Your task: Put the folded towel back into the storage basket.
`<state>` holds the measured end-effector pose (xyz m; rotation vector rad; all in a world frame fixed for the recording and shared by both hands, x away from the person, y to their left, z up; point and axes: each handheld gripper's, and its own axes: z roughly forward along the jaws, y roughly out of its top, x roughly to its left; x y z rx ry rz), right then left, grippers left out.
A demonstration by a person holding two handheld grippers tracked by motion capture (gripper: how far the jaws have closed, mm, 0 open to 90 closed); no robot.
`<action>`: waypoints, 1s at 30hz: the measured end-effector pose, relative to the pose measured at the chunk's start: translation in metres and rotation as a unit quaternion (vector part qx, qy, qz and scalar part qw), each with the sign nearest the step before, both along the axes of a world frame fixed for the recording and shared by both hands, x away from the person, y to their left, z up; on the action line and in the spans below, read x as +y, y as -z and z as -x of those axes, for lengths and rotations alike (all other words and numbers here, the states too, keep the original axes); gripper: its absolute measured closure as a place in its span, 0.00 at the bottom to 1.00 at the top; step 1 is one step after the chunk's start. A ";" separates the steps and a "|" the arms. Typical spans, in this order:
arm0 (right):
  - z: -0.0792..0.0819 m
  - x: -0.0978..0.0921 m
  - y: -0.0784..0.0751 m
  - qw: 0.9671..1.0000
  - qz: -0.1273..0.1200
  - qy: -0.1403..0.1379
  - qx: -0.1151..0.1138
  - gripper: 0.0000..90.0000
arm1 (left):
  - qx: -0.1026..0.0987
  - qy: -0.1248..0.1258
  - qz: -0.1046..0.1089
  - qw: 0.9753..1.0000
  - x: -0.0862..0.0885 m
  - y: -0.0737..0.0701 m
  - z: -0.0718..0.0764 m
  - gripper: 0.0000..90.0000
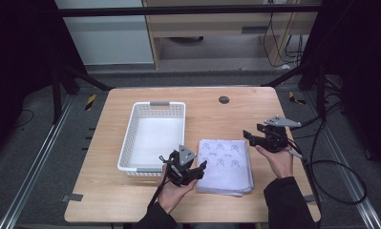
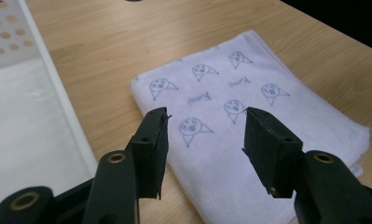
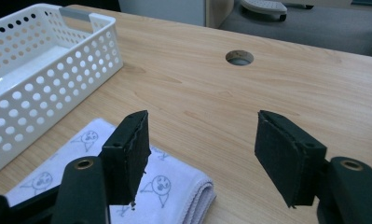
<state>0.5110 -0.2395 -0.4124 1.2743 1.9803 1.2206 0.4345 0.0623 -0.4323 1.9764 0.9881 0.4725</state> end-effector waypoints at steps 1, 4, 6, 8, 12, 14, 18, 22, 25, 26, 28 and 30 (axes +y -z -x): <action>0.000 0.000 0.002 1.000 -0.002 0.001 0.003 0.39 | 0.004 0.002 -0.001 1.000 -0.001 0.004 0.001 0.54; -0.001 -0.001 0.005 1.000 -0.004 0.002 0.007 0.39 | 0.007 0.005 -0.004 1.000 -0.003 0.008 0.002 0.54; -0.002 -0.001 0.009 1.000 -0.004 0.000 0.014 0.38 | 0.017 0.009 -0.002 1.000 -0.005 0.014 0.003 0.55; -0.002 -0.001 0.010 1.000 -0.005 0.000 0.015 0.38 | 0.021 0.010 -0.003 1.000 -0.006 0.016 0.004 0.55; -0.004 0.000 0.015 1.000 -0.007 -0.001 0.021 0.38 | 0.026 0.010 -0.011 1.000 -0.008 0.023 0.005 0.55; -0.004 0.001 0.019 1.000 -0.007 -0.002 0.027 0.38 | 0.026 0.007 -0.016 1.000 -0.008 0.025 0.006 0.55; -0.005 0.002 0.023 1.000 -0.006 -0.005 0.030 0.37 | 0.033 0.003 -0.020 0.999 -0.009 0.032 0.008 0.54; -0.006 0.003 0.033 0.999 -0.003 -0.006 0.044 0.37 | 0.043 0.001 -0.026 0.999 -0.012 0.040 0.011 0.53; -0.007 0.003 0.037 0.999 -0.003 -0.006 0.049 0.37 | 0.044 0.000 -0.028 0.999 -0.012 0.043 0.012 0.53; -0.008 0.005 0.040 0.999 0.001 -0.007 0.052 0.37 | 0.046 -0.002 -0.029 0.999 -0.013 0.045 0.012 0.53; -0.009 0.006 0.044 0.998 0.001 -0.010 0.057 0.37 | 0.051 0.000 -0.028 0.998 -0.013 0.047 0.012 0.51; -0.010 0.006 0.046 0.998 0.005 -0.010 0.058 0.37 | 0.054 0.000 -0.028 0.998 -0.014 0.048 0.012 0.50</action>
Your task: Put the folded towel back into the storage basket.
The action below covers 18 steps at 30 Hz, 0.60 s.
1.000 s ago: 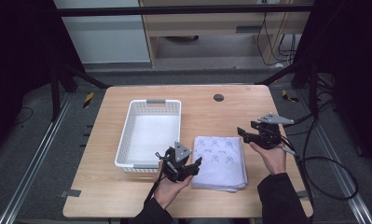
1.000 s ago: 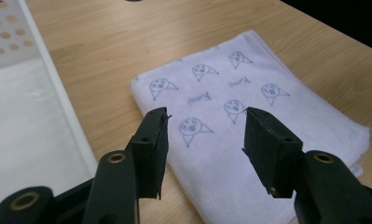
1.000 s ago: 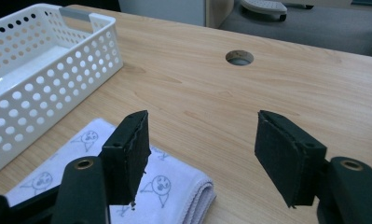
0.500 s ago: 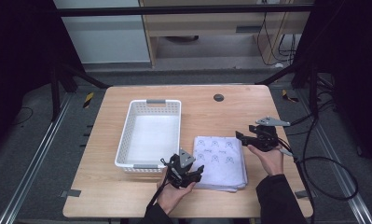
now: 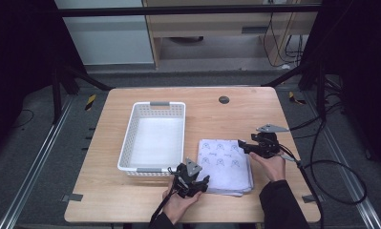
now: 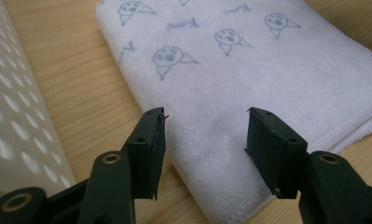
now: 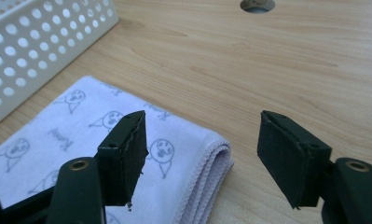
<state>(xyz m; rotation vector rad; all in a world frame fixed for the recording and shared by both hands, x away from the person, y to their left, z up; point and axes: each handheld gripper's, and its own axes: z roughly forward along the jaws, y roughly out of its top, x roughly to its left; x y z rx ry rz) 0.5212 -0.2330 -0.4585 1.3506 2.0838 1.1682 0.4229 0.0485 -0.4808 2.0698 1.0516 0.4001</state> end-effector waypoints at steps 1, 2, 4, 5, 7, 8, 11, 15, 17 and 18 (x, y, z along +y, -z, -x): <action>-0.001 0.001 0.004 1.000 -0.001 0.001 0.008 0.37 | 0.003 0.001 -0.004 1.000 0.000 0.002 0.000 0.50; -0.001 0.001 0.004 1.000 -0.001 0.001 0.008 0.37 | 0.003 0.001 -0.004 1.000 0.000 0.002 0.000 0.49; -0.003 0.002 0.010 1.000 0.000 0.001 0.016 0.37 | 0.006 -0.005 0.003 1.000 0.000 0.005 -0.001 0.48; -0.003 0.002 0.011 1.000 -0.001 0.003 0.021 0.37 | 0.007 -0.005 0.005 1.000 0.000 0.006 -0.001 0.48; -0.004 0.002 0.016 1.000 0.000 0.002 0.023 0.37 | 0.008 -0.006 0.005 1.000 0.000 0.007 -0.001 0.48; -0.004 0.002 0.016 1.000 0.000 0.002 0.023 0.37 | 0.008 -0.007 0.005 1.000 0.000 0.008 -0.001 0.48; -0.005 0.005 0.021 0.999 0.008 -0.002 0.034 0.37 | 0.012 -0.010 0.007 1.000 0.001 0.010 -0.001 0.47; -0.006 0.007 0.027 0.999 0.016 -0.007 0.041 0.38 | 0.024 -0.021 0.016 0.999 0.002 0.012 -0.003 0.43; -0.006 0.009 0.029 0.999 0.019 -0.010 0.045 0.38 | 0.028 -0.022 0.018 0.999 0.003 0.013 -0.004 0.42; -0.006 0.010 0.031 0.999 0.021 -0.011 0.048 0.39 | 0.028 -0.021 0.016 0.999 0.002 0.013 -0.004 0.42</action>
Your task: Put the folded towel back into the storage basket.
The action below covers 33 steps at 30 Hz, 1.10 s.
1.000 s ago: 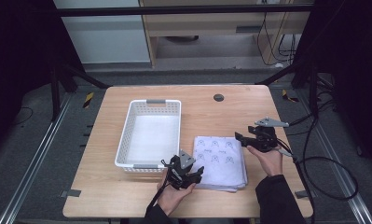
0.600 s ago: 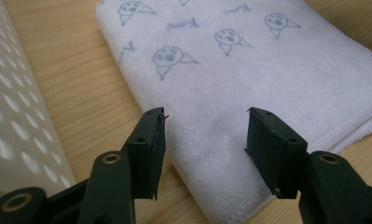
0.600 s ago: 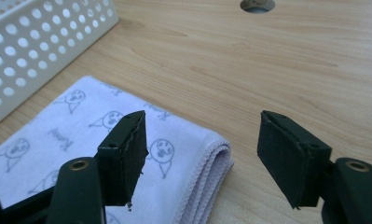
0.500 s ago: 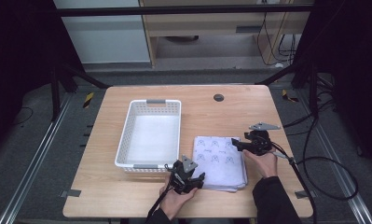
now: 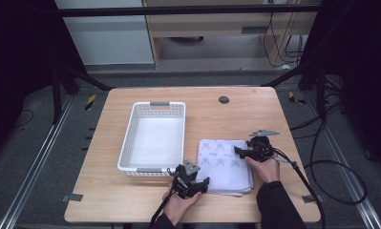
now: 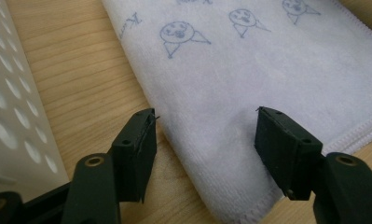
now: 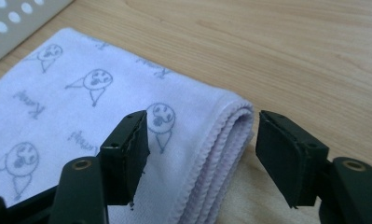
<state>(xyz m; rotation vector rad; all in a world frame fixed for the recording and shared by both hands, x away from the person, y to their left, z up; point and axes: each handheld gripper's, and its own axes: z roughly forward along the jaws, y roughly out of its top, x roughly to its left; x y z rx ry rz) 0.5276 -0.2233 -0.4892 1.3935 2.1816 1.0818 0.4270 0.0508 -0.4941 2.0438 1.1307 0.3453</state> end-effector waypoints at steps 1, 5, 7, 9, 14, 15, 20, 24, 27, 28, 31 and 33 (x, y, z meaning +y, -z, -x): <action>0.000 0.001 0.001 1.000 0.000 0.000 0.003 0.39 | 0.001 0.002 -0.002 1.000 0.000 0.001 -0.001 0.41; -0.001 -0.001 0.006 1.000 -0.006 0.001 0.007 0.40 | 0.012 0.004 0.004 1.000 0.000 0.003 -0.003 0.42; -0.001 -0.001 0.007 1.000 -0.013 0.005 0.014 0.41 | 0.017 0.003 0.006 1.000 0.000 0.003 -0.004 0.42; -0.001 -0.001 0.009 1.000 -0.017 0.008 0.020 0.42 | 0.023 0.004 0.011 1.000 0.001 0.004 -0.005 0.44; -0.001 -0.002 0.011 0.999 -0.038 0.015 0.035 0.48 | 0.022 0.010 0.019 1.000 -0.001 0.004 -0.003 0.53; -0.001 -0.002 0.011 0.998 -0.039 0.014 0.036 0.49 | 0.029 0.011 0.025 0.999 -0.001 0.005 -0.004 0.54; 0.000 -0.001 0.011 0.997 -0.058 0.010 0.053 0.63 | 0.030 0.014 0.030 0.999 -0.001 0.004 -0.003 0.61; -0.001 -0.001 0.011 0.996 -0.071 0.006 0.061 0.72 | 0.022 0.012 0.035 0.999 -0.002 0.004 -0.001 0.68; 0.001 -0.001 0.010 0.995 -0.077 0.003 0.062 0.78 | 0.015 0.010 0.036 0.999 -0.002 0.003 0.000 0.75; 0.001 -0.001 0.010 0.995 -0.075 0.003 0.059 0.79 | 0.014 0.010 0.036 0.999 -0.002 0.002 0.000 0.76; 0.003 -0.001 0.007 0.996 -0.073 0.002 0.052 0.81 | 0.014 0.010 0.044 0.999 -0.001 0.002 0.000 0.81; 0.004 -0.001 0.005 0.996 -0.074 0.000 0.047 0.82 | 0.011 0.011 0.049 0.999 0.000 0.000 0.000 0.81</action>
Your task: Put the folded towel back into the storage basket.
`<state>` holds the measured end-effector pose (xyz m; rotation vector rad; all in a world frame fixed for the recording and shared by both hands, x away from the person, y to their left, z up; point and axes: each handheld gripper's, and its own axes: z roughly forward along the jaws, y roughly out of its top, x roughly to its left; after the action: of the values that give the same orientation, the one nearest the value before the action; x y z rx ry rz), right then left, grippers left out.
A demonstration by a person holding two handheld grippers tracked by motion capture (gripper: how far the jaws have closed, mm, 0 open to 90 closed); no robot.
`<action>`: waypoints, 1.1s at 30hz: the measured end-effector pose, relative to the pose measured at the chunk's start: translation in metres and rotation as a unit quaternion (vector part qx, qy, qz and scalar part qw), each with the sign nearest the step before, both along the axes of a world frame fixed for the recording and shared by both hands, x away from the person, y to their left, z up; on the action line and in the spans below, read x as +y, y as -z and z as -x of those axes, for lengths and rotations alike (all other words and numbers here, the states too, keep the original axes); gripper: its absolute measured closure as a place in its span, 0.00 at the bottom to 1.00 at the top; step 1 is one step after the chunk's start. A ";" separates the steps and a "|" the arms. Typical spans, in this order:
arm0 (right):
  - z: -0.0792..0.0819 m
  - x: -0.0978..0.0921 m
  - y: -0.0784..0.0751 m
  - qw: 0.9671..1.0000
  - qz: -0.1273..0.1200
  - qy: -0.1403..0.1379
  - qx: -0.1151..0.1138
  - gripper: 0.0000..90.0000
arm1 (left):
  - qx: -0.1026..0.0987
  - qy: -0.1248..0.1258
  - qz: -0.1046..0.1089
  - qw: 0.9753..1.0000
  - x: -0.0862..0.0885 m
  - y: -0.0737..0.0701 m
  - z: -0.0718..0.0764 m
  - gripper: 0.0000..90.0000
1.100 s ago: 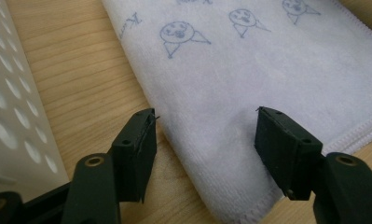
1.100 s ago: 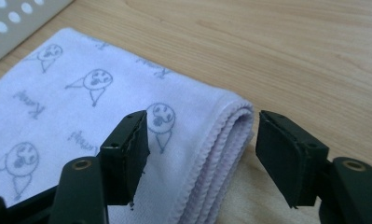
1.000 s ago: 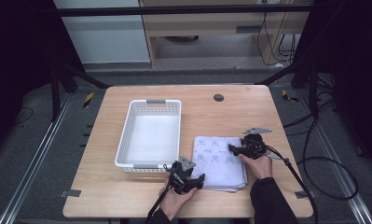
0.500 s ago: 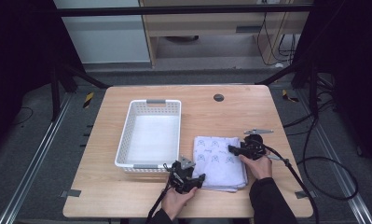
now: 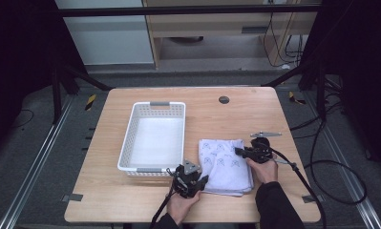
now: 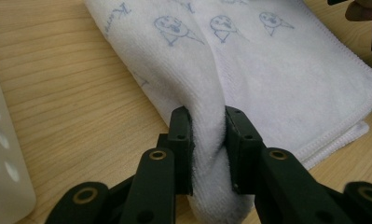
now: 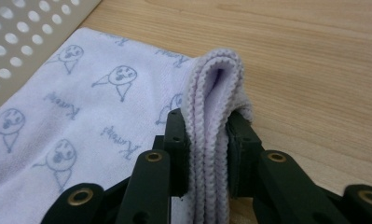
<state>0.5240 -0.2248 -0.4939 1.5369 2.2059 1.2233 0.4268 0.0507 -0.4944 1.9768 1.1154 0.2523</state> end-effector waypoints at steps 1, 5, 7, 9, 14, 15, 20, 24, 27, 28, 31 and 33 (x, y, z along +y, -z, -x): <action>0.000 0.000 0.000 1.000 0.000 0.000 0.000 0.82 | 0.000 0.000 0.000 1.000 0.000 0.000 0.000 0.82; 0.004 -0.003 -0.010 1.000 -0.012 -0.002 -0.015 0.83 | -0.004 0.004 0.006 1.000 0.001 -0.004 0.000 0.82; 0.007 -0.003 -0.014 1.000 -0.012 -0.004 -0.022 0.83 | -0.011 0.008 0.009 1.000 0.001 -0.008 0.001 0.82; 0.008 -0.004 -0.017 1.000 -0.013 -0.003 -0.026 0.83 | -0.015 0.009 0.009 1.000 0.001 -0.010 0.002 0.82; 0.013 -0.005 -0.030 0.999 -0.018 -0.004 -0.044 0.84 | -0.029 0.015 0.011 0.999 0.000 -0.021 0.005 0.82; 0.016 -0.006 -0.035 0.998 -0.018 -0.006 -0.055 0.84 | -0.033 0.017 0.010 0.999 0.001 -0.025 0.006 0.82; 0.019 -0.008 -0.045 0.997 -0.026 -0.004 -0.069 0.84 | -0.046 0.019 0.010 0.999 0.000 -0.035 0.007 0.82; 0.022 -0.010 -0.053 0.997 -0.027 -0.001 -0.079 0.84 | -0.052 0.022 0.010 0.998 0.000 -0.043 0.007 0.82; 0.023 -0.010 -0.057 0.996 -0.028 -0.001 -0.083 0.84 | -0.055 0.024 0.011 0.998 0.000 -0.047 0.007 0.82; 0.024 -0.010 -0.059 0.996 -0.028 0.000 -0.086 0.84 | -0.057 0.025 0.010 0.998 0.000 -0.049 0.007 0.82; 0.025 -0.012 -0.064 0.995 -0.030 0.002 -0.093 0.84 | -0.063 0.028 0.012 0.998 0.000 -0.056 0.008 0.82; 0.026 -0.012 -0.068 0.995 -0.034 0.002 -0.099 0.84 | -0.067 0.029 0.011 0.997 0.000 -0.060 0.008 0.82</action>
<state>0.4977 -0.2372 -0.4257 1.3773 2.0545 1.3960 0.4186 0.0502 -0.4344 1.9404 0.9687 0.3356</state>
